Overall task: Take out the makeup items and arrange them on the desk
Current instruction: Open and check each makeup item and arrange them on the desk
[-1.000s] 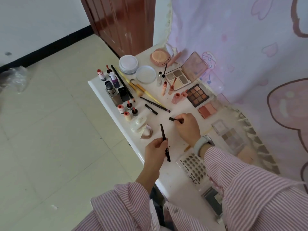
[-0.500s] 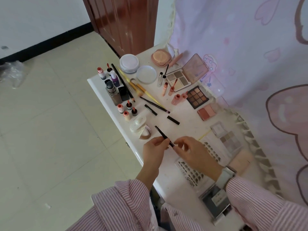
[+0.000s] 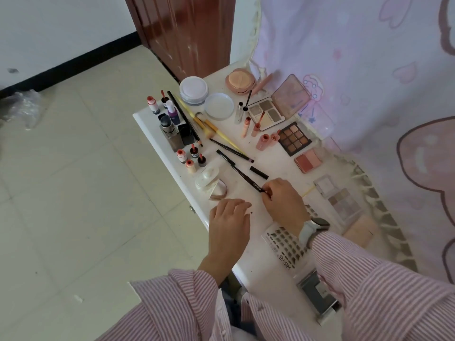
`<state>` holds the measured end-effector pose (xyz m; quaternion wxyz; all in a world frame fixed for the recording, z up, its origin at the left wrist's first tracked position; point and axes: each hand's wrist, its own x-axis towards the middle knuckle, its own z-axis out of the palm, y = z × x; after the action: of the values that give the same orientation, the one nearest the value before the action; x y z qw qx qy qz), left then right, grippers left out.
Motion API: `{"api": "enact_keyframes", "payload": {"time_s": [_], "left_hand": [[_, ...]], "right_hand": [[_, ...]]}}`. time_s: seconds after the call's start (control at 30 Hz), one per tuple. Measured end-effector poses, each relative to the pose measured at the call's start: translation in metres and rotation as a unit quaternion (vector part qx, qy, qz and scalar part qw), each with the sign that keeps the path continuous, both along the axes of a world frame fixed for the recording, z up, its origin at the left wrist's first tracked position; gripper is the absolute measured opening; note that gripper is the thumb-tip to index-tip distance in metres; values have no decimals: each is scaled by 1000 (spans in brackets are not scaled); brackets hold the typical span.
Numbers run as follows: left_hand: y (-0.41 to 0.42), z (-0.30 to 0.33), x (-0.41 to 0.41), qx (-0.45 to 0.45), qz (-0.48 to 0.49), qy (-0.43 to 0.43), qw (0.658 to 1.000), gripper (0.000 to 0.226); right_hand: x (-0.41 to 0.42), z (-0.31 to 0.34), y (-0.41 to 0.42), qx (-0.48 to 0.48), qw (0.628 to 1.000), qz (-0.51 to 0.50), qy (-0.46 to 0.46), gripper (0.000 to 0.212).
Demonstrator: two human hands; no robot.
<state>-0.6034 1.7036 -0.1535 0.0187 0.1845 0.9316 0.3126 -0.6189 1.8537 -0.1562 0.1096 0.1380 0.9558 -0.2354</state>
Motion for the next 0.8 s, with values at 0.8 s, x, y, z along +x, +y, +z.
{"api": "enact_keyframes", "payload": {"time_s": [0.8], "left_hand": [[-14, -31, 13, -67, -72, 36, 995, 39]], "right_hand": [[-9, 27, 107, 304, 866, 387, -84, 24]]}}
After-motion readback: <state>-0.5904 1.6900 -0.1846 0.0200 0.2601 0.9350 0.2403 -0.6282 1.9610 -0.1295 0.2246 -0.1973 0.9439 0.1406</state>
